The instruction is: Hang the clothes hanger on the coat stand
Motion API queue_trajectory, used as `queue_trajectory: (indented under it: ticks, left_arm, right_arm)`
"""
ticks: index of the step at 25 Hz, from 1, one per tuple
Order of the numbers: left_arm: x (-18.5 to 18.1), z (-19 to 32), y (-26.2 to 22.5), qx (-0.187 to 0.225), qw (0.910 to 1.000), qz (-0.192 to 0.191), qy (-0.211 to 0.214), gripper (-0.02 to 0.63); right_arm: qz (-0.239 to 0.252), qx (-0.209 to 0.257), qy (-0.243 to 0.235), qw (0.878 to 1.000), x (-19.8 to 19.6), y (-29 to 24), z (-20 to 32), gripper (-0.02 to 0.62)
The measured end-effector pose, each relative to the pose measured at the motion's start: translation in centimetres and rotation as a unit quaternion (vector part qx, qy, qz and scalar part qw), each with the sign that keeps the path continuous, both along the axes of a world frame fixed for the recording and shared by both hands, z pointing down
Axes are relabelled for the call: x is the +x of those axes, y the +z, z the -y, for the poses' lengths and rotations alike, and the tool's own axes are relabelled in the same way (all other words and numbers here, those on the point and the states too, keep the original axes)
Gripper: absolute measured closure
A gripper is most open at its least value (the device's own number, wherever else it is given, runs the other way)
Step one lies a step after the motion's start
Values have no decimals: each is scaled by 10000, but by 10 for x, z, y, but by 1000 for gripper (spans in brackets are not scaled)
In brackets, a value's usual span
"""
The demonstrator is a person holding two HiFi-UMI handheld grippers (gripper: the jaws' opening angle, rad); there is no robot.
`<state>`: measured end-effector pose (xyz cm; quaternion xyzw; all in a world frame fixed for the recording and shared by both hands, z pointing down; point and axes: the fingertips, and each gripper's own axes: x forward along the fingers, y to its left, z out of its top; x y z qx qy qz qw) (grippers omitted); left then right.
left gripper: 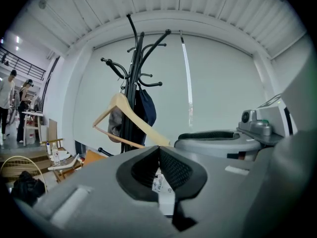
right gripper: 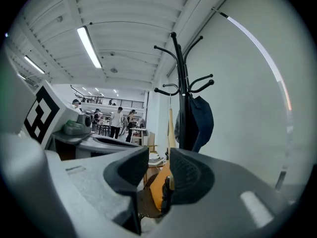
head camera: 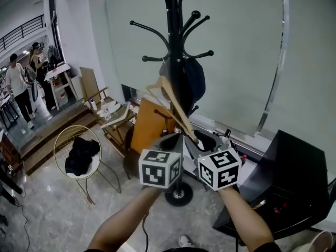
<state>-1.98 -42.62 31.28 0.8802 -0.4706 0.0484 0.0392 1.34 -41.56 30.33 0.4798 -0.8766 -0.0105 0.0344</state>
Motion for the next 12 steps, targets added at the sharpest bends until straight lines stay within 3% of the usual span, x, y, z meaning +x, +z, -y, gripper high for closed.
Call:
queue_trajectory:
  ticks: [12]
  left_arm:
    - [-33,-36,8,-51,10000,21,-22,601]
  right_arm:
    - [-74,-144,47,9999,-34,12,-35,535]
